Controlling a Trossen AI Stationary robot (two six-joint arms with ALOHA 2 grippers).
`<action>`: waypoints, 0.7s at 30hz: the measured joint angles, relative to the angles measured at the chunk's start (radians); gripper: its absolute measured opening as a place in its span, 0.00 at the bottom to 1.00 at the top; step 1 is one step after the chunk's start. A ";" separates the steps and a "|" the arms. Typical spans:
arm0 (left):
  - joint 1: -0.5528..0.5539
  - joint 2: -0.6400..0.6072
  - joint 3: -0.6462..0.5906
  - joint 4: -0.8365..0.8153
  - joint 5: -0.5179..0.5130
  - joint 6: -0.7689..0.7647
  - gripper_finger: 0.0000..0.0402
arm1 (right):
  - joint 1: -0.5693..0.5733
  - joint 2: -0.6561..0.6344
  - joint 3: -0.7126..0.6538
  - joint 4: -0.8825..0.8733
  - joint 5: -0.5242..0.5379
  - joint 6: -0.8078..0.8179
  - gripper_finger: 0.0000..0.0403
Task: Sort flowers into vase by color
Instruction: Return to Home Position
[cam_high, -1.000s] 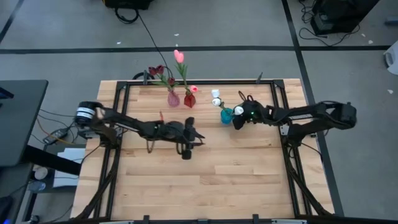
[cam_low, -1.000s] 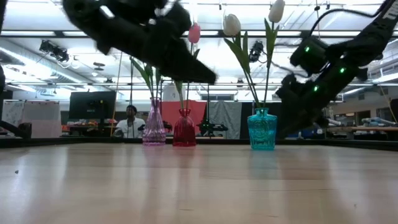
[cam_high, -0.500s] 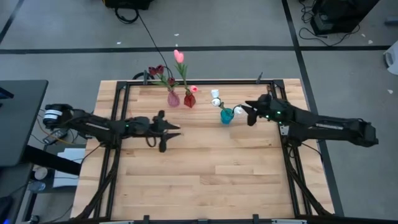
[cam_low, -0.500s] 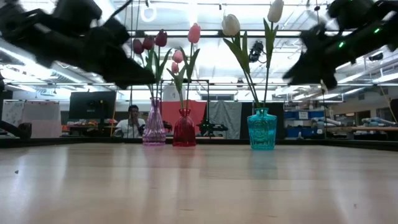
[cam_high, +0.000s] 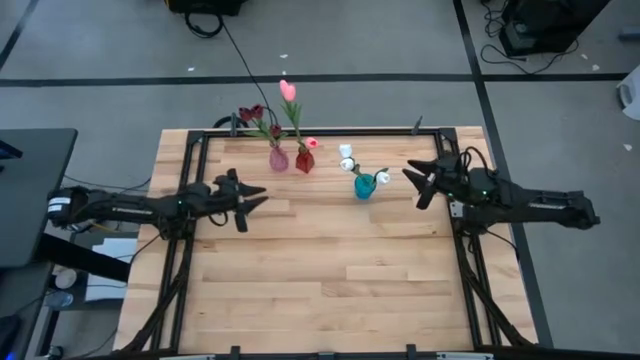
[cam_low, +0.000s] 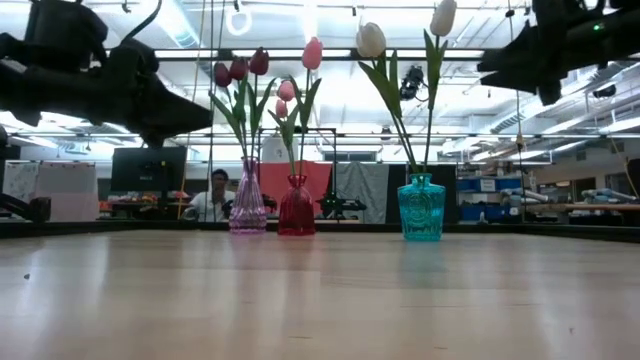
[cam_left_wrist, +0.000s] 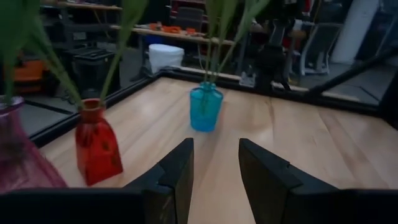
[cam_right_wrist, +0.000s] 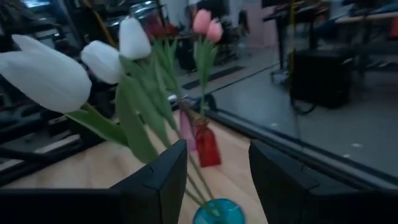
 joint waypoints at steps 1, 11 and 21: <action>0.006 -0.023 -0.010 -0.011 -0.001 -0.010 0.33 | 0.019 -0.013 0.000 -0.008 0.034 -0.007 0.45; 0.036 -0.239 -0.015 -0.235 -0.030 -0.003 0.33 | 0.222 -0.138 -0.048 -0.062 0.285 -0.098 0.39; 0.048 -0.391 -0.015 -0.366 -0.002 0.008 0.33 | 0.244 -0.297 -0.316 0.283 0.067 -0.150 0.31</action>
